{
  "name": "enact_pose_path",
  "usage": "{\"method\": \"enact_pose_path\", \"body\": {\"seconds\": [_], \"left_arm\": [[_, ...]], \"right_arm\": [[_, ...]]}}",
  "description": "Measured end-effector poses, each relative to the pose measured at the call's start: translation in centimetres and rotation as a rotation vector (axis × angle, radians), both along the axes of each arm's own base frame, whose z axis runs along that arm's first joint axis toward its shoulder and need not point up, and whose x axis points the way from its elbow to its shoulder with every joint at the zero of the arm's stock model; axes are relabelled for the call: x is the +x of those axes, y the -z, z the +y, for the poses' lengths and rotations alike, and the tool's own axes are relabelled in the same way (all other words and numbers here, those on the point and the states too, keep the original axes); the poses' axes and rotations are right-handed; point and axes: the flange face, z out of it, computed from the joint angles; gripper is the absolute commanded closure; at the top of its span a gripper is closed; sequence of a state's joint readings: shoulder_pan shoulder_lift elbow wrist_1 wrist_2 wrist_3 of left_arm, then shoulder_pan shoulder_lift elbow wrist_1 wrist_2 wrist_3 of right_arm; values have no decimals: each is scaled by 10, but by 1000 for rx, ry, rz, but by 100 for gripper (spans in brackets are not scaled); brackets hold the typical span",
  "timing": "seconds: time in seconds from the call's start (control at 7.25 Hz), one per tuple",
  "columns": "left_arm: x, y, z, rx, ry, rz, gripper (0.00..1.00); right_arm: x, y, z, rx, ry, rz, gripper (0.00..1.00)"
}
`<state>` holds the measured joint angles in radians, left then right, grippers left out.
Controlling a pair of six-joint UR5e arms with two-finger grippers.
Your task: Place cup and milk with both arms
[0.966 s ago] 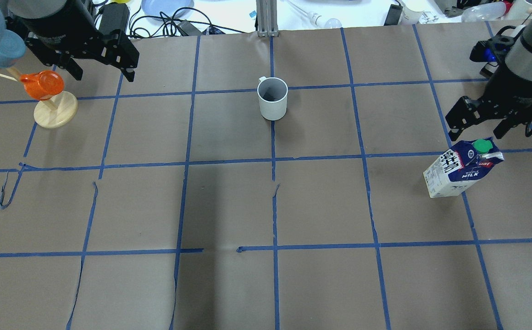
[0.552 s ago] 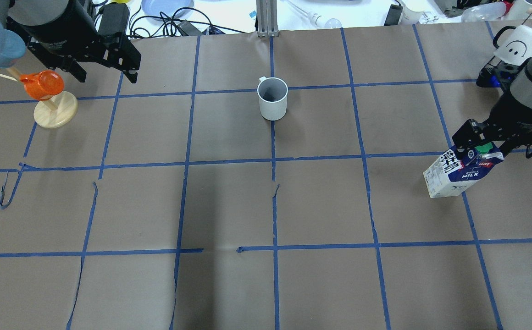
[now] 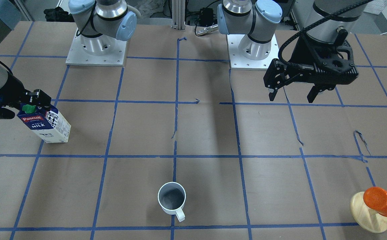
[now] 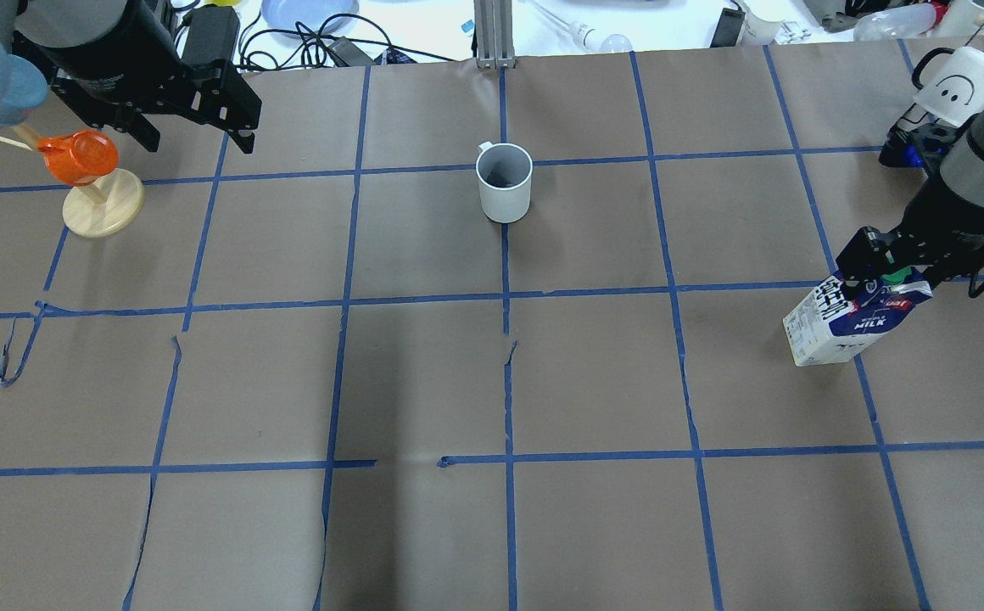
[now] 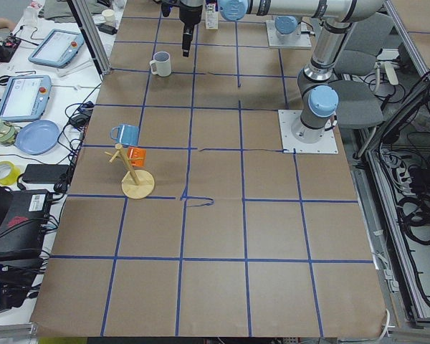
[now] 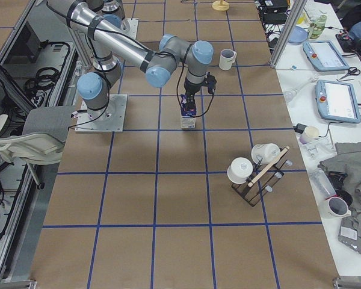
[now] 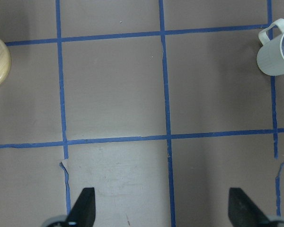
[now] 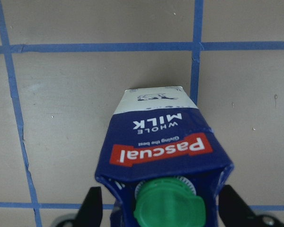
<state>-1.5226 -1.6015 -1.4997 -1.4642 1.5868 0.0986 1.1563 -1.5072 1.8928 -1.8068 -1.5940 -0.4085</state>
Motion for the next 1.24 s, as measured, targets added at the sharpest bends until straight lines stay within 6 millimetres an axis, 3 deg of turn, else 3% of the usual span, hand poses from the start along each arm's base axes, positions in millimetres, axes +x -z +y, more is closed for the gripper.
{"method": "enact_pose_path", "body": {"seconds": [0.55,0.83,0.97,1.24], "left_arm": [[-1,0,0,0,-9,5,0],[-1,0,0,1,-10,6,0],[-1,0,0,1,-10,6,0],[0,0,0,1,-12,6,0]], "right_arm": [[2,-10,-5,-20,9,5,51],[19,-40,-34,-78,2,24,49],[47,-57,-61,-109,-4,32,48],[127,-89,-116,-157,-9,19,45]]}}
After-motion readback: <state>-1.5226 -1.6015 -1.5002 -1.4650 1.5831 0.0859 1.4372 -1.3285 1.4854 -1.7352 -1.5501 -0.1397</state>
